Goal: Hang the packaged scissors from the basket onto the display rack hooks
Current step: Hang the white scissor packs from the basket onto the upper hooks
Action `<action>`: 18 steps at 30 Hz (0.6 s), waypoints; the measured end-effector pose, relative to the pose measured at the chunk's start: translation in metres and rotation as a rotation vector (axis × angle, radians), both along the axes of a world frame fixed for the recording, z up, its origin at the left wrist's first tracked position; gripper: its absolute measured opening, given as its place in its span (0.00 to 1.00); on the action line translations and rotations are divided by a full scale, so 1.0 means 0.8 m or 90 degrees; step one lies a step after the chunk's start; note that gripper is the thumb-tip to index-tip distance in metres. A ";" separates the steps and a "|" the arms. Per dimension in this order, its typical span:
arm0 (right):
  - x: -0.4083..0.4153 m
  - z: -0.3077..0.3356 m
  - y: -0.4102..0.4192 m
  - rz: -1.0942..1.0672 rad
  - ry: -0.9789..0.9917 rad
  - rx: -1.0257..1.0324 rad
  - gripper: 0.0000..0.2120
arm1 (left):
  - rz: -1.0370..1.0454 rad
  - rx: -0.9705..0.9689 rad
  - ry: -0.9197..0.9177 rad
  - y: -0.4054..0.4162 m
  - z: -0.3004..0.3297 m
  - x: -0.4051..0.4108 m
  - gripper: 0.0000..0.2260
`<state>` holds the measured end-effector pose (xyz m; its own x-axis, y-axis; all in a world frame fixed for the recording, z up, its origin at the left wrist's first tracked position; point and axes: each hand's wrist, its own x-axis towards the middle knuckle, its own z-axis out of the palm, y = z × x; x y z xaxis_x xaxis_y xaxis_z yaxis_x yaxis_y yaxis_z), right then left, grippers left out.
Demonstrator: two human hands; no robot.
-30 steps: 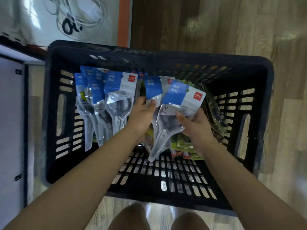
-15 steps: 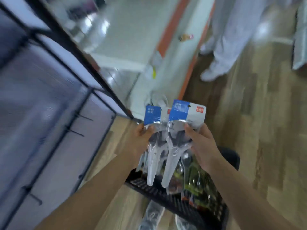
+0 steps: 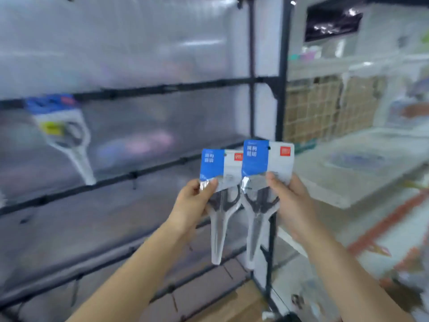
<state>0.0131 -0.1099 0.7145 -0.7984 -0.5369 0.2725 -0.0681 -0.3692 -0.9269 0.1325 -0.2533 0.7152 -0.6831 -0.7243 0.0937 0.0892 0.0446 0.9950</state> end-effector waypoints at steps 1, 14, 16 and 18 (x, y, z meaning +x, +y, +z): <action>0.019 0.008 -0.014 0.032 0.009 0.012 0.09 | 0.026 -0.011 0.001 -0.009 0.009 0.029 0.05; 0.239 0.011 -0.169 0.264 0.076 0.182 0.08 | 0.222 0.081 -0.029 -0.109 -0.003 0.296 0.10; 0.253 0.035 -0.188 0.261 0.103 0.163 0.08 | 0.232 0.084 -0.001 -0.126 0.010 0.310 0.09; 0.265 0.061 -0.205 0.254 0.130 0.129 0.09 | 0.233 0.084 0.038 -0.140 0.024 0.320 0.10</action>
<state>0.2252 -0.2738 0.7630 -0.4605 -0.8486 0.2604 -0.1455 -0.2172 -0.9652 0.3883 -0.3655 0.7346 -0.3731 -0.9277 0.0147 0.1489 -0.0442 0.9879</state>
